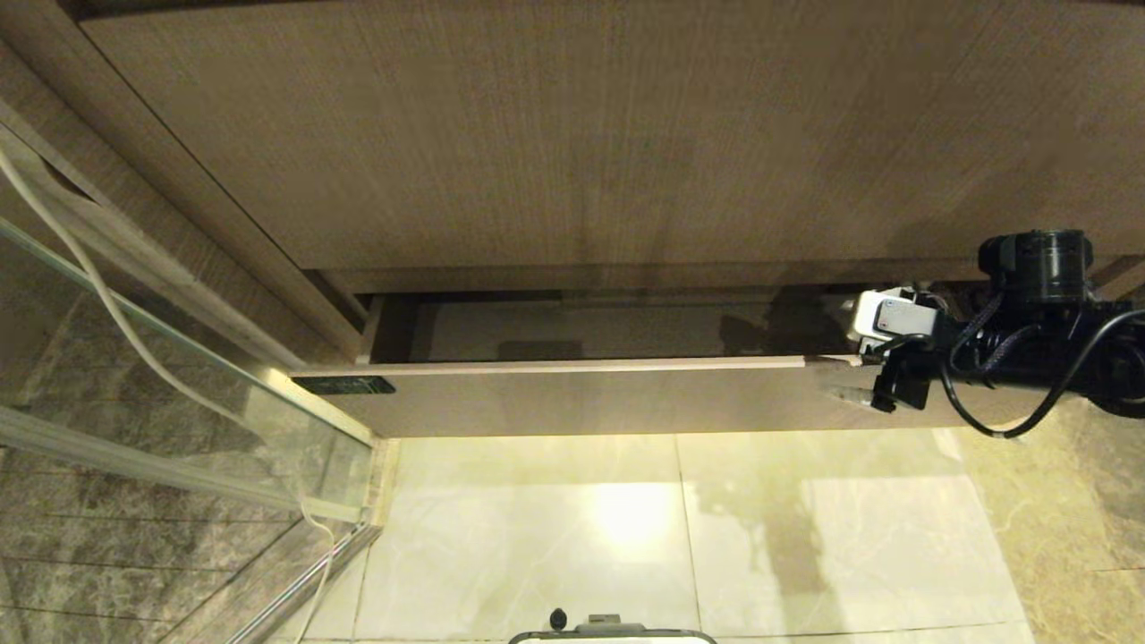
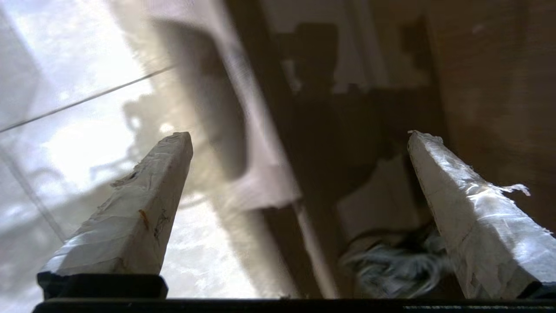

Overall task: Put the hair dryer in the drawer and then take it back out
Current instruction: Pull open the drawer

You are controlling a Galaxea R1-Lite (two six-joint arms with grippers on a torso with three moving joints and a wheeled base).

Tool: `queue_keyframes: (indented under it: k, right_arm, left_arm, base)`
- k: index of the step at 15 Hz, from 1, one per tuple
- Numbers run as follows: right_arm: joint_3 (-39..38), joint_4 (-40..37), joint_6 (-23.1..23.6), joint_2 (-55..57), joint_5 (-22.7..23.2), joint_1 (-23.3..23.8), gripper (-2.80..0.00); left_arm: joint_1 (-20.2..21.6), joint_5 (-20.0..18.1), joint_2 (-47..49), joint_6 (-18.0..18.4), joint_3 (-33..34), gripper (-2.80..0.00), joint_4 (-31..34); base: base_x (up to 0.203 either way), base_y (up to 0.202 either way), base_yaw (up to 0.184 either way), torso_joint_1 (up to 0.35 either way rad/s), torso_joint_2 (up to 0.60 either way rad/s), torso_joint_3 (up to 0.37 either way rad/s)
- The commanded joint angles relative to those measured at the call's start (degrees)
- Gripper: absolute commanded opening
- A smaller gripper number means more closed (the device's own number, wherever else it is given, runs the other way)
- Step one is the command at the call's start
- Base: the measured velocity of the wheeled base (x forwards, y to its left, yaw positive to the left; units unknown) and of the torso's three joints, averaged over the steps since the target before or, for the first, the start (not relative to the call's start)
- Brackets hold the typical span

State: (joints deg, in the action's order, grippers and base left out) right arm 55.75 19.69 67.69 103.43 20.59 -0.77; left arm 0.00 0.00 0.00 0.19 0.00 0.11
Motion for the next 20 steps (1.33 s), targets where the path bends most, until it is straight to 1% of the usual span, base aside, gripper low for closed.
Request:
queue_keyframes:
  k: [1, 5, 11, 13, 14, 15, 18, 20]
  right_arm:
    - [-0.69, -0.44, 0.42, -2.67, 0.16, -0.11, 0.00]
    - [-1.46, -3.92, 0.60, -5.89, 0.15, -0.11, 0.00]
    - [-1.52, -5.73, 0.11, -9.06, -0.36, 0.01, 0.00]
    - [-1.34, -6.41, -1.01, -11.19, -5.27, 0.60, 0.00]
    - [-0.53, -7.86, -3.46, -12.17, -7.87, 0.81, 0.00]
    - [0.32, -9.74, -5.83, -12.96, -9.50, 0.85, -2.80]
    - [0.77, -11.33, -9.04, -15.02, -13.78, 0.98, -2.80]
    - [0.70, -11.86, -12.27, -16.62, -16.03, 1.37, -2.80]
  left_arm:
    - [0.00, 0.00, 0.00, -0.01, 0.00, -2.80, -0.02]
    - [0.00, 0.00, 0.00, -0.01, 0.00, -2.80, -0.02]
    - [0.00, 0.00, 0.00, 0.05, 0.02, -2.80, -0.02]
    - [0.00, 0.00, 0.00, 0.07, 0.09, -2.80, -0.02]
    - [0.00, 0.00, -0.07, 0.07, 0.00, -2.80, -0.02]
    - [0.00, 0.00, 0.00, 0.05, 0.03, -2.80, -0.02]
    - [0.00, 0.00, 0.00, -0.01, 0.01, -2.80, -0.02]
    - [0.00, 0.00, 0.00, 0.08, 0.00, -2.80, -0.02]
  base:
    - [0.000, 0.000, 0.000, 0.000, 0.00, 0.000]
    - [0.000, 0.000, 0.000, 0.000, 0.00, 0.000]
    - [0.000, 0.000, 0.000, 0.000, 0.00, 0.000]
    - [0.000, 0.000, 0.000, 0.000, 0.00, 0.000]
    - [0.000, 0.000, 0.000, 0.000, 0.00, 0.000]
    - [0.000, 0.000, 0.000, 0.000, 0.00, 0.000]
    - [0.000, 0.000, 0.000, 0.000, 0.00, 0.000]
    - [0.000, 0.000, 0.000, 0.000, 0.00, 0.000]
